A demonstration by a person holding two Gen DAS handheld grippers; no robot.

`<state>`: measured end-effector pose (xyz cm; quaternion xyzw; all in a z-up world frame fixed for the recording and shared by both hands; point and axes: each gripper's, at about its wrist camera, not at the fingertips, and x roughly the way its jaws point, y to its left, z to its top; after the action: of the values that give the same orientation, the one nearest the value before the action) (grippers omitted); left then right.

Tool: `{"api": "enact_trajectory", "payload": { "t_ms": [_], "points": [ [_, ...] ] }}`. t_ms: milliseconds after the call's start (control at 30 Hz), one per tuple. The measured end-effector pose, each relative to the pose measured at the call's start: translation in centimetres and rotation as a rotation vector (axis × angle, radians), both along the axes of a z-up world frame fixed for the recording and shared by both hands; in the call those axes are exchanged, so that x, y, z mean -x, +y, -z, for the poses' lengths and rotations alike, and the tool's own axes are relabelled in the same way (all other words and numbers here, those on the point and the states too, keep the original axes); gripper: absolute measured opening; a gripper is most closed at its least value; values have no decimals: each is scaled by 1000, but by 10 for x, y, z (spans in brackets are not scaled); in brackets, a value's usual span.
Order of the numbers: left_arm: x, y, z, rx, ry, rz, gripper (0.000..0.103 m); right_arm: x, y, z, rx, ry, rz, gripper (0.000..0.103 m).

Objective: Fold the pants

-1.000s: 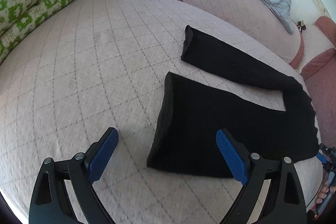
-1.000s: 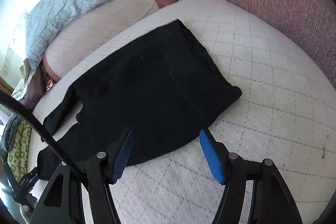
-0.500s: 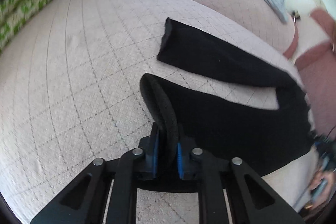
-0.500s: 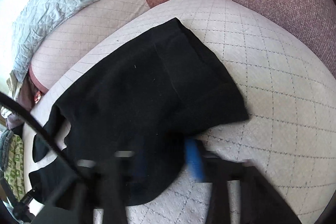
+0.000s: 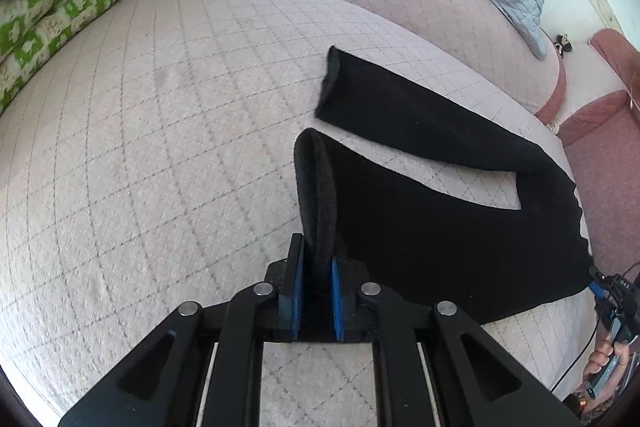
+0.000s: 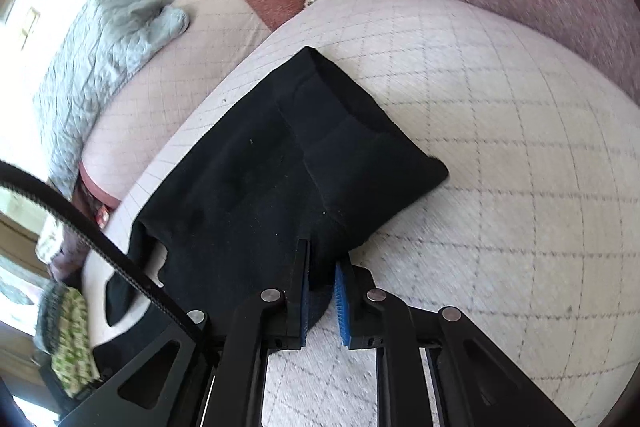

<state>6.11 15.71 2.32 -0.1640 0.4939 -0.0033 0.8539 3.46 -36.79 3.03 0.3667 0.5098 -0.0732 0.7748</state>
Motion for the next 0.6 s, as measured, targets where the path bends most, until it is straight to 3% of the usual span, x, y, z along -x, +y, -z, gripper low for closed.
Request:
{"api": "enact_trajectory", "payload": {
  "t_ms": [67,100,267,333,433,500,600],
  "points": [
    [5,8,3,19,0,-19,19,5,-6,0,-24,-11,23,44],
    [5,11,6,36,1,-26,24,6,-9,0,-26,-15,34,48],
    [4,19,18,81,-7,-35,31,-3,-9,11,-43,2,27,48],
    [0,16,18,77,-16,-35,39,-9,-4,17,-49,16,27,48],
    [-5,7,17,37,-25,-15,47,-15,6,22,-35,15,25,51],
    [-8,-1,17,-6,-29,7,54,-18,12,19,-9,5,9,62],
    [-13,-16,18,-91,-29,45,53,-23,20,17,40,9,-16,64]
  ]
}}
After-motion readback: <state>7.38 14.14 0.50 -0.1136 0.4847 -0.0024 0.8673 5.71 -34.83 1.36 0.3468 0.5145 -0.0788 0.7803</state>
